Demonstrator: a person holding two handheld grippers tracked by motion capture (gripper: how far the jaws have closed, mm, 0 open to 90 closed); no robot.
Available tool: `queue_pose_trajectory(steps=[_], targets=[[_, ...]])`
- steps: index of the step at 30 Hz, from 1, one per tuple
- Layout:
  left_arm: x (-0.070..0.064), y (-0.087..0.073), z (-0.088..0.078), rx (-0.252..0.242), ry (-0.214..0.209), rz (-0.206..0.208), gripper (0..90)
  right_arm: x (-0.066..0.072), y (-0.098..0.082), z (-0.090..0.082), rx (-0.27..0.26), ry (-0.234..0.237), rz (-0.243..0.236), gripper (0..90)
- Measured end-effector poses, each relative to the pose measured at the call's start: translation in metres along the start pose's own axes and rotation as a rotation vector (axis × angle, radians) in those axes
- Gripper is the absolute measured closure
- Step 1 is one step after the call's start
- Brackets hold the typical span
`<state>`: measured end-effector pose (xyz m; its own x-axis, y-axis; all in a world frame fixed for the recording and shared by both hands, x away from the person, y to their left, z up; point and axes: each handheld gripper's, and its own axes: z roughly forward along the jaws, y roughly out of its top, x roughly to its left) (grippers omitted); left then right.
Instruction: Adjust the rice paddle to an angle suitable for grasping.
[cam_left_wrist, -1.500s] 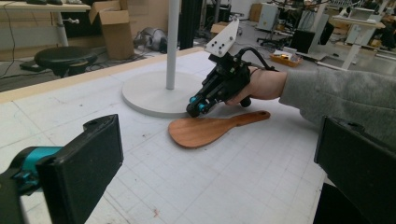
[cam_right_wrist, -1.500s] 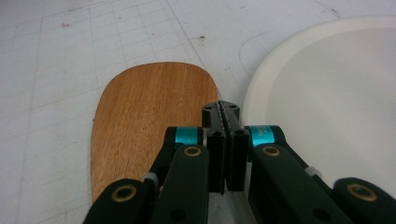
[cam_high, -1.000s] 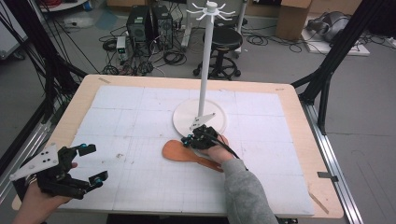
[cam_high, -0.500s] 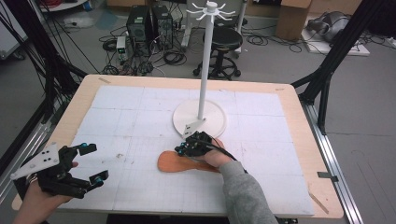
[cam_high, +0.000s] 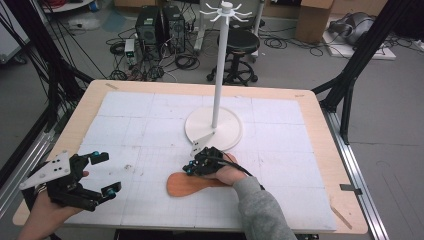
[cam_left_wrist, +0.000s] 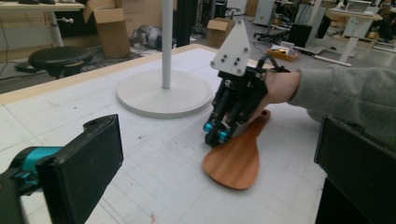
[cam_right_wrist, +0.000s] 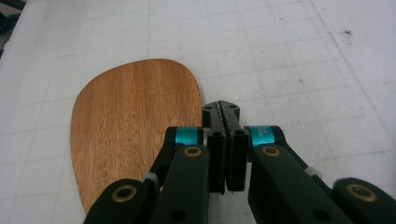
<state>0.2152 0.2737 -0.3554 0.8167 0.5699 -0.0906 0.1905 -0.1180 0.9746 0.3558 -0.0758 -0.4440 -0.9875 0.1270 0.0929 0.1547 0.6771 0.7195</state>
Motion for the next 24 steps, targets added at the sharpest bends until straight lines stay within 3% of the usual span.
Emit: queue_pose_trajectory(steps=[3,6,10,17,18,24], targets=[[0.001,0.001,0.000,-0.006,0.002,-0.002,1.8,0.005,0.001,0.002,0.007,0.013,-0.025,88.9],[0.002,0.002,0.000,-0.011,-0.002,-0.003,1.7,0.011,0.005,0.002,0.020,-0.007,-0.068,89.0],[0.001,0.003,0.001,-0.009,-0.008,0.001,1.7,0.013,0.006,-0.004,-0.011,-0.011,-0.064,88.9],[0.003,0.004,-0.003,-0.019,-0.001,-0.008,1.8,0.022,-0.005,-0.038,-0.090,-0.040,-0.029,88.9],[0.003,0.004,-0.005,-0.024,0.000,-0.009,1.7,0.027,-0.011,-0.052,-0.120,-0.058,-0.013,88.9],[0.002,0.005,-0.004,-0.019,-0.003,-0.006,1.8,0.039,-0.031,-0.076,-0.177,-0.089,0.034,88.9]])
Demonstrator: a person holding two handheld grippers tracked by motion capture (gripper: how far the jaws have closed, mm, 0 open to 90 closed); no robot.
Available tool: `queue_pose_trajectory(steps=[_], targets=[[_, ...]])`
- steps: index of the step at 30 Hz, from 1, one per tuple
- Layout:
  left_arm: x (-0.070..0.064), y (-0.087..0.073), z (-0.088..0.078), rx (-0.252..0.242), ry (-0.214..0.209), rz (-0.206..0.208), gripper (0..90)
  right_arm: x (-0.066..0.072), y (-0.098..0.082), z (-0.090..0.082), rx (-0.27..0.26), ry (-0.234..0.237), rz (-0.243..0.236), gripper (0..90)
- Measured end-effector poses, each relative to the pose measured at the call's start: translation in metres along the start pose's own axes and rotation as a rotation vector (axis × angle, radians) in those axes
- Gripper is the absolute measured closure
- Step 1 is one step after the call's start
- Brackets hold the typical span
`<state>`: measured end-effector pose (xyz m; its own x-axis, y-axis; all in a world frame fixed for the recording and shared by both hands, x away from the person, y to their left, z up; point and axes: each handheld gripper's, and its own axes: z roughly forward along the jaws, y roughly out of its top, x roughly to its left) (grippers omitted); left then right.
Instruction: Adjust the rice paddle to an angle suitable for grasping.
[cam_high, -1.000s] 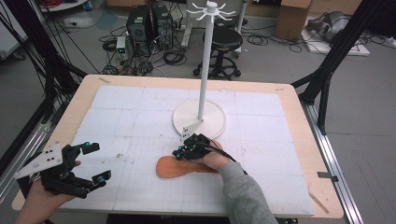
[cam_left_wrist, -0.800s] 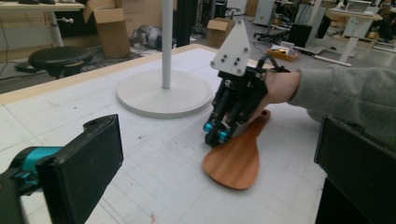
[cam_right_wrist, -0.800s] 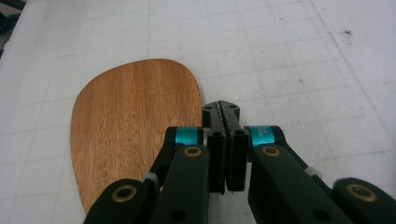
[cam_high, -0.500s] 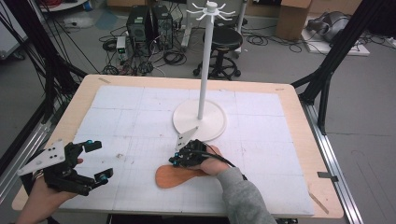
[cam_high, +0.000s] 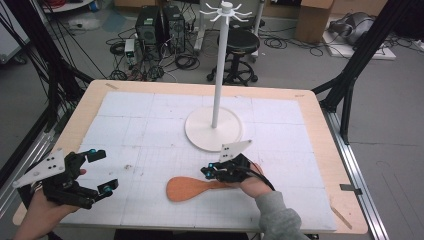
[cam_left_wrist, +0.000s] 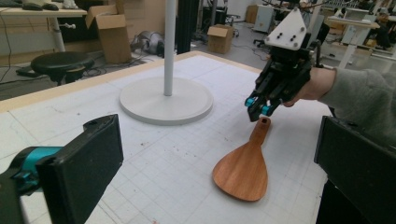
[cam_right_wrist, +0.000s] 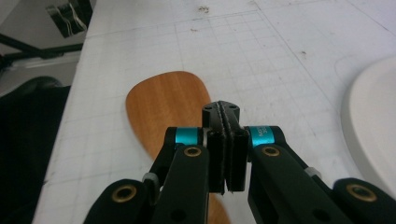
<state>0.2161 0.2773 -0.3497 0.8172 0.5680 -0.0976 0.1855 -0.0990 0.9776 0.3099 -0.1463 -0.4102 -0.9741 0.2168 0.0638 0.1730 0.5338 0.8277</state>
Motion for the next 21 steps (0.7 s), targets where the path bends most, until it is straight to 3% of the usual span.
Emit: queue_pose_trajectory(steps=[5,12,21], targets=[[0.000,0.000,0.003,0.007,-0.007,-0.001,1.8,0.011,-0.023,-0.015,0.031,-0.002,0.036,88.7],[0.001,0.000,0.002,0.004,-0.008,-0.001,1.8,0.014,-0.036,-0.028,0.055,0.011,0.061,88.7],[0.002,-0.001,0.005,0.011,-0.010,-0.003,1.7,0.013,-0.055,-0.031,0.125,0.010,0.104,88.7]])
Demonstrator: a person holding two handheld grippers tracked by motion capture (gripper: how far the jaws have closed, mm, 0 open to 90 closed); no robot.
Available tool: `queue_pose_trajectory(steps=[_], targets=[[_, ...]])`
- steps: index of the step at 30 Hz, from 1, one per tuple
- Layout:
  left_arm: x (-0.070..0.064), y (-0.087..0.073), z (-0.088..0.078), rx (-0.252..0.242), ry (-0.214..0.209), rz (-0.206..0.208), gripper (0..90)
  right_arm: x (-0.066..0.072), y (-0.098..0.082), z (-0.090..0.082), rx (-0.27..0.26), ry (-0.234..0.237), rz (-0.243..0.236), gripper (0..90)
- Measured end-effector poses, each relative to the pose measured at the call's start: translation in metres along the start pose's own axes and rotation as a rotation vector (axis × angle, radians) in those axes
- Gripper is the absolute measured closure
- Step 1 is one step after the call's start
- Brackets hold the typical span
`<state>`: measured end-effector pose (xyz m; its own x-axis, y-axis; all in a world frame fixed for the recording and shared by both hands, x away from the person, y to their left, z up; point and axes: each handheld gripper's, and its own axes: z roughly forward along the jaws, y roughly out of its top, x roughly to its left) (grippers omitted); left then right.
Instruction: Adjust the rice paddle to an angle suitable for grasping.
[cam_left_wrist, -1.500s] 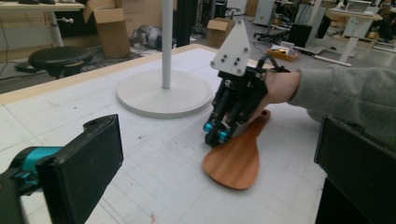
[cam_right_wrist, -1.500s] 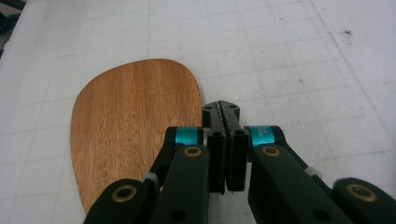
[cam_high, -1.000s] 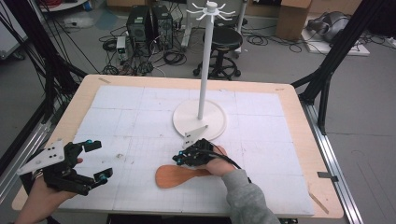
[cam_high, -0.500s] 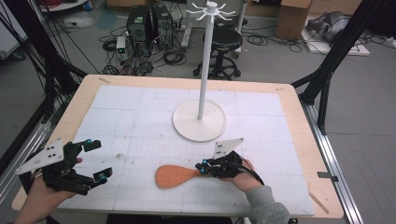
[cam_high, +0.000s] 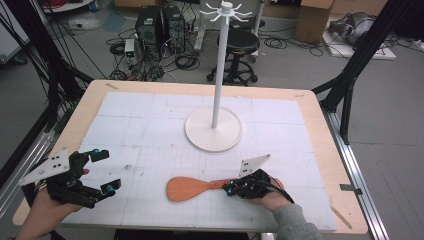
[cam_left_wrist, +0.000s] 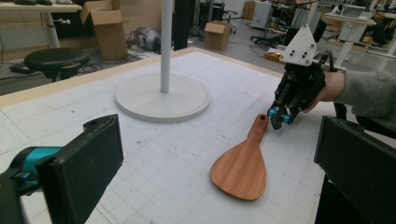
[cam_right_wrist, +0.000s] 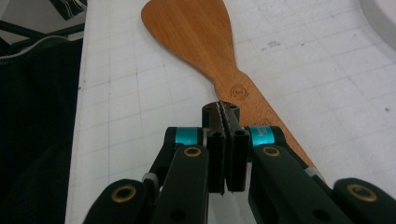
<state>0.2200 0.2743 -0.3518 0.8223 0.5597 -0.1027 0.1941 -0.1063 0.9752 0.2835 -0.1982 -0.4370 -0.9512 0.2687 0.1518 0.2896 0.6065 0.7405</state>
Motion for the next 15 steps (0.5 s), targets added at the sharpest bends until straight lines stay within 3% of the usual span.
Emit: queue_pose_trajectory(steps=[5,13,15], targets=[[0.000,0.000,0.000,0.002,-0.001,-0.004,1.8,-0.001,-0.001,0.006,0.057,-0.002,0.001,88.7],[0.001,-0.001,0.001,0.002,-0.001,-0.005,1.8,-0.011,-0.001,0.009,0.037,-0.019,0.001,88.7],[0.001,-0.001,0.002,0.006,-0.004,-0.005,1.8,-0.012,0.000,0.010,0.027,-0.047,-0.011,88.8]])
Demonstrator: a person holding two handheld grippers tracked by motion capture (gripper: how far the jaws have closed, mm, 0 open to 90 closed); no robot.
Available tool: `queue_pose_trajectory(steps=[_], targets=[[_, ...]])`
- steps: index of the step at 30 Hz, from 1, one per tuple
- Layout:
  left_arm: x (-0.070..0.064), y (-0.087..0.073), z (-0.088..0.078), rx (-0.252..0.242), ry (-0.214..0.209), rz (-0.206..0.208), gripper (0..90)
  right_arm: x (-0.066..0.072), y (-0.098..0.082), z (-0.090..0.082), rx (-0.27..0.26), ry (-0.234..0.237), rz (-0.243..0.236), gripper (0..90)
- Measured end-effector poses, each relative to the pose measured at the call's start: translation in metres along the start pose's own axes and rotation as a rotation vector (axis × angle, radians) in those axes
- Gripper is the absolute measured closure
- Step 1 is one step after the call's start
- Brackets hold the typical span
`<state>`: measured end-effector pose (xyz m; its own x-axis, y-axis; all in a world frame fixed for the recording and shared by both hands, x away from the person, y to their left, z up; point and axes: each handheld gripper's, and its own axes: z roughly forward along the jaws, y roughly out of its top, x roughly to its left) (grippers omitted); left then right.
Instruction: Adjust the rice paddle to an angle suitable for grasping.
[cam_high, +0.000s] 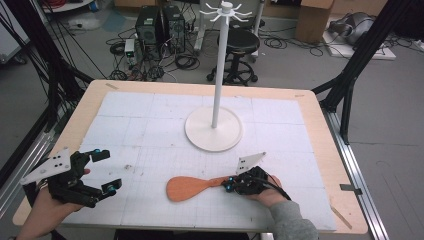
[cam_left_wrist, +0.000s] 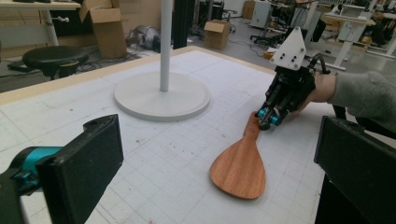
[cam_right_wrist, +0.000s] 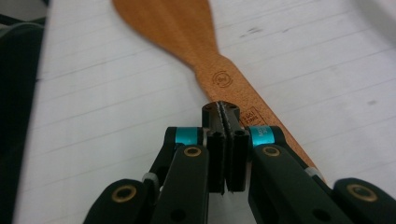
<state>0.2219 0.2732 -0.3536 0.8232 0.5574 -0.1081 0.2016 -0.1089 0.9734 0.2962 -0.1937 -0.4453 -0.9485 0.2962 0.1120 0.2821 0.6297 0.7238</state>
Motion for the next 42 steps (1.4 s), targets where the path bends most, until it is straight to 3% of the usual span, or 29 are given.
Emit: queue_pose_trajectory(steps=[18,30,32,35,38,40,42], targets=[[0.001,-0.004,0.005,0.022,0.003,-0.004,1.8,-0.022,0.014,0.017,-0.054,-0.087,-0.018,88.7],[0.002,-0.005,0.003,0.020,0.007,-0.014,1.8,-0.028,0.025,0.025,-0.044,-0.126,-0.024,88.8],[0.003,-0.005,0.002,0.015,0.007,-0.013,1.8,-0.027,0.029,0.022,-0.083,-0.096,-0.030,88.7],[0.003,-0.005,0.001,0.013,0.012,-0.018,1.8,-0.017,0.042,0.022,-0.193,-0.052,-0.018,88.8],[0.003,-0.006,0.000,0.017,0.012,-0.016,1.7,-0.005,0.058,0.034,-0.176,-0.035,-0.066,88.7],[0.003,-0.006,0.001,0.018,0.011,-0.016,1.8,0.006,0.074,0.054,-0.150,0.004,-0.116,88.7],[0.003,-0.006,0.001,0.020,0.011,-0.016,1.8,0.007,0.078,0.058,-0.140,0.019,-0.123,88.7]])
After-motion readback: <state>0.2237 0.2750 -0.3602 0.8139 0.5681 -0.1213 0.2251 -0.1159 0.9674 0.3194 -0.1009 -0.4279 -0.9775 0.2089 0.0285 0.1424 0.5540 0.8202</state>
